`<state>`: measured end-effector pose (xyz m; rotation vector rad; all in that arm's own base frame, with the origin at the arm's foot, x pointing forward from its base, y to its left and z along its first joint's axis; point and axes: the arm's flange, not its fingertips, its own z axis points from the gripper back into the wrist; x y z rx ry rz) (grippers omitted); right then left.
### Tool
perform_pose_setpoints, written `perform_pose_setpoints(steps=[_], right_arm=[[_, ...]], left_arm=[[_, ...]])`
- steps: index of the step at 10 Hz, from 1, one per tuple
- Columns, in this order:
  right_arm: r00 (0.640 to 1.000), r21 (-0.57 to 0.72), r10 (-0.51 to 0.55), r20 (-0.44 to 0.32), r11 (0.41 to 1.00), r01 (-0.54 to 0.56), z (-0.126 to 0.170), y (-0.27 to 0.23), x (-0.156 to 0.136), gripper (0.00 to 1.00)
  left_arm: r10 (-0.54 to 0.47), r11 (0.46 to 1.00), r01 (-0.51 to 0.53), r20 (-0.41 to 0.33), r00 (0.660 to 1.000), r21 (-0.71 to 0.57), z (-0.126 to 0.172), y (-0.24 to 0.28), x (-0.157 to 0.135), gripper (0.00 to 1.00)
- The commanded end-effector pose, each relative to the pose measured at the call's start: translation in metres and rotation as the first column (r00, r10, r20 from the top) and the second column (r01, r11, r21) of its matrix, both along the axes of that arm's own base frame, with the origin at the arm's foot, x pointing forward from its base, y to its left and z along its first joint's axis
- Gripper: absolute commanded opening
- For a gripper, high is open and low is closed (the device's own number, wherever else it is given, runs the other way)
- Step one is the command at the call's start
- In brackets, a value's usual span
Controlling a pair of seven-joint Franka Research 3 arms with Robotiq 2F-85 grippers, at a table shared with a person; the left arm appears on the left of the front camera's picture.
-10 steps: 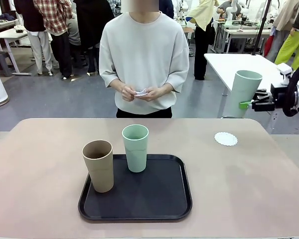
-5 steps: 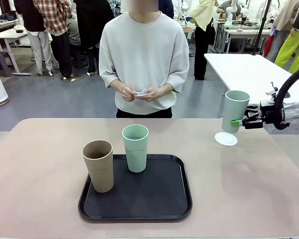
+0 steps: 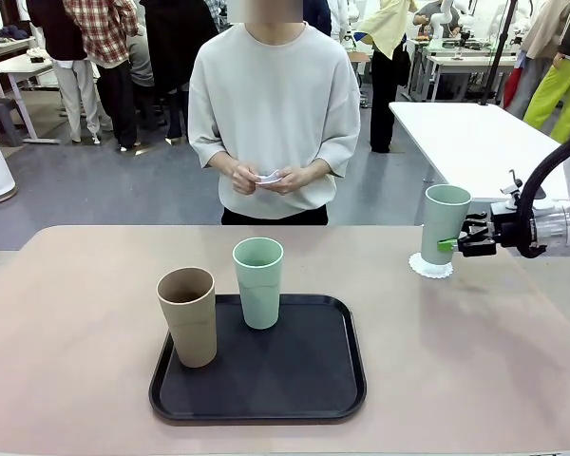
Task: Place coasters on the table and set cups on them.
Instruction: Pick up one Reusable plastic cup and place it on a coaster set by the human.
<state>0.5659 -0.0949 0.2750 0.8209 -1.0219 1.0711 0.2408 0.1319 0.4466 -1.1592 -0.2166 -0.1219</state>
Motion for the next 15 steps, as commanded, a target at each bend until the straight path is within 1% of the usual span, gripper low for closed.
perform_pose_setpoints(steps=[1, 3, 5, 8, 13, 15], right_arm=[[1.0, 0.032, -0.024, 0.002, 0.999, 0.024, -0.011, 0.001, 0.014, 0.81], [0.999, 0.03, -0.044, -0.016, 0.999, 0.044, -0.02, 0.001, 0.02, 0.81], [0.999, 0.048, -0.033, -0.012, 0.998, 0.033, -0.023, 0.004, 0.024, 0.81], [0.999, 0.049, -0.031, -0.033, 0.998, 0.033, -0.026, 0.005, 0.026, 0.81], [0.997, 0.038, -0.056, -0.05, 0.998, 0.058, -0.027, -0.003, 0.023, 0.81], [0.997, 0.036, -0.054, -0.063, 0.998, 0.056, -0.032, -0.003, 0.023, 0.81]], left_arm=[[0.0, 1.0, 0.0, 0.009, 1.0, -0.006, 0.0, 0.001, -0.001, 1.0], [0.0, 1.0, 0.0, 0.009, 1.0, -0.006, 0.0, 0.001, -0.001, 1.0], [0.0, 1.0, 0.0, 0.009, 1.0, -0.006, 0.0, 0.001, -0.001, 1.0], [0.0, 1.0, 0.0, 0.009, 1.0, -0.006, 0.0, 0.001, -0.001, 1.0], [0.0, 1.0, 0.0, 0.009, 1.0, -0.006, 0.0, 0.001, -0.001, 1.0], [0.0, 1.0, 0.0, 0.009, 1.0, -0.006, 0.0, 0.001, -0.001, 1.0]])
